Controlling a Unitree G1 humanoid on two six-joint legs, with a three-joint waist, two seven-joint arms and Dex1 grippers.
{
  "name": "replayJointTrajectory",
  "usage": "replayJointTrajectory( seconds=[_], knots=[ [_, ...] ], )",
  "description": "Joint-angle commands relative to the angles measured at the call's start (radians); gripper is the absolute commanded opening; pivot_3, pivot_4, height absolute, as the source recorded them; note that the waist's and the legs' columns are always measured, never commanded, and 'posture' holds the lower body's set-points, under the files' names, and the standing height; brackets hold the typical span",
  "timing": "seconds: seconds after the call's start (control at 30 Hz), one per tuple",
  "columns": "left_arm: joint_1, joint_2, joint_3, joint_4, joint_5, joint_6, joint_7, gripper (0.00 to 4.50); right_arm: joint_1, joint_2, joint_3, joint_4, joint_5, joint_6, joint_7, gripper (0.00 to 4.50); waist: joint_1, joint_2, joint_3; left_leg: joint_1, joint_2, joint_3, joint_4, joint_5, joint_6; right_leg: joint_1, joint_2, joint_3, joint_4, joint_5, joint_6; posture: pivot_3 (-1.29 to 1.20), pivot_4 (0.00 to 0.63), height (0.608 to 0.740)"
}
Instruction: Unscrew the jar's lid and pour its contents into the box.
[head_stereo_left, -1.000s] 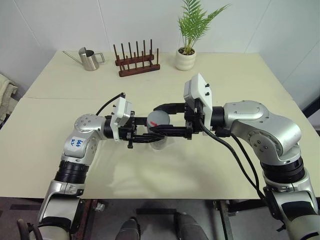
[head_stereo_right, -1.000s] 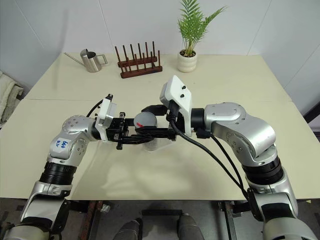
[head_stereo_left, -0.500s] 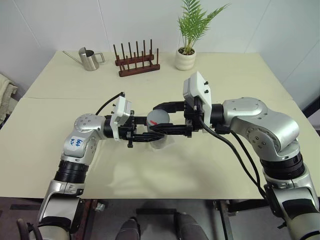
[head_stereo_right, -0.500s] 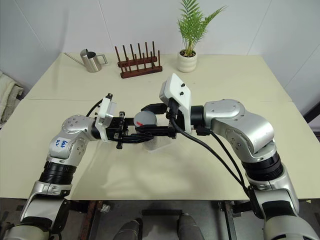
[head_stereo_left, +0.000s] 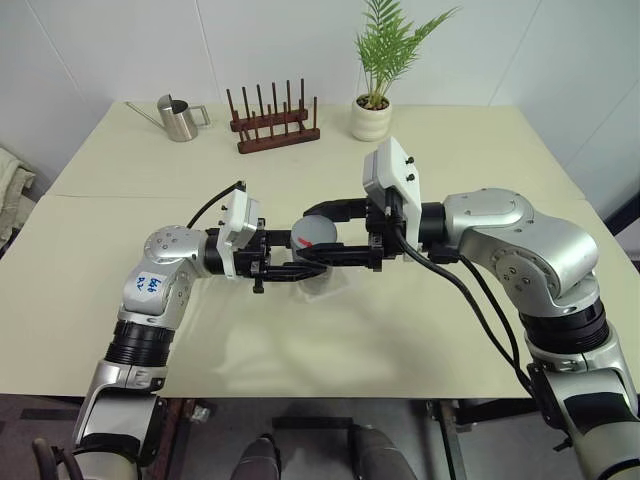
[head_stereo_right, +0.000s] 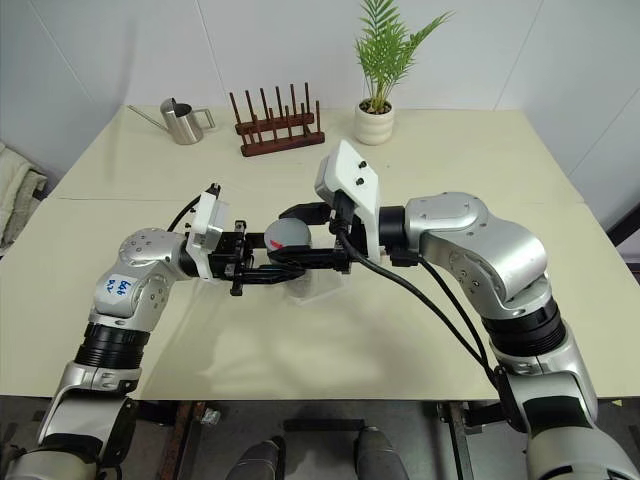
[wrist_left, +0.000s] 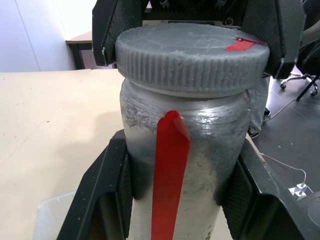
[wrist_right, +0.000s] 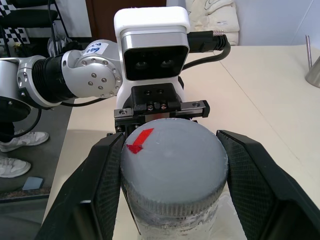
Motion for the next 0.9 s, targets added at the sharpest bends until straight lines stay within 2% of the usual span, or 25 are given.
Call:
replayJointTrajectory(
  seconds=[0.03, 0.33, 0.4, 0.6, 0.8, 0.9],
  knots=[
    [0.092, 0.030, -0.077, -0.017, 0.032, 0.004, -0.073, 1.88, -0.121, -0.034, -0.181, 0.055, -0.066, -0.111, -0.084, 2.61, 0.000, 0.000, 0.000, 0.000, 0.000, 0.000, 0.000, 0.000, 0.000, 0.000, 0.000, 0.000, 0.000, 0.000, 0.000, 0.00, 0.150, 0.740],
    [0.107, 0.031, -0.088, -0.016, 0.032, -0.006, -0.070, 1.88, -0.147, -0.039, -0.186, 0.087, -0.074, -0.123, -0.084, 2.61, -0.001, 0.000, 0.000, 0.000, 0.000, 0.000, 0.000, 0.000, 0.000, 0.000, 0.000, 0.000, 0.000, 0.000, 0.000, 0.00, 0.150, 0.740],
    [0.110, 0.032, -0.091, -0.018, 0.034, -0.009, -0.070, 1.88, -0.154, -0.040, -0.186, 0.097, -0.077, -0.129, -0.087, 2.61, -0.002, 0.006, 0.001, 0.000, 0.000, 0.002, 0.000, 0.000, 0.000, 0.000, 0.000, 0.001, 0.000, 0.000, 0.000, 0.00, 0.150, 0.740],
    [0.110, 0.030, -0.090, -0.008, 0.039, -0.027, -0.069, 1.88, -0.169, -0.021, -0.211, 0.130, -0.094, -0.145, -0.086, 2.61, 0.001, 0.003, 0.002, -0.001, 0.001, -0.001, -0.001, 0.000, 0.000, -0.001, 0.000, -0.002, 0.002, -0.001, -0.002, 0.00, 0.150, 0.740],
    [0.037, -0.006, -0.010, -0.001, -0.021, 0.007, 0.002, 1.88, -0.126, -0.025, -0.230, 0.117, -0.101, -0.121, -0.111, 2.61, 0.001, 0.003, 0.002, -0.001, 0.000, -0.001, -0.001, 0.000, 0.000, -0.002, 0.000, -0.002, 0.002, -0.001, -0.002, 0.00, 0.150, 0.740],
    [-0.032, -0.007, 0.068, -0.002, -0.063, 0.037, 0.062, 1.88, -0.007, -0.070, -0.255, 0.123, -0.164, -0.116, -0.176, 2.61, 0.007, 0.003, 0.002, -0.002, 0.000, -0.001, 0.000, 0.000, 0.000, -0.002, 0.000, -0.002, 0.002, -0.001, -0.002, 0.00, 0.150, 0.740]
  ],
)
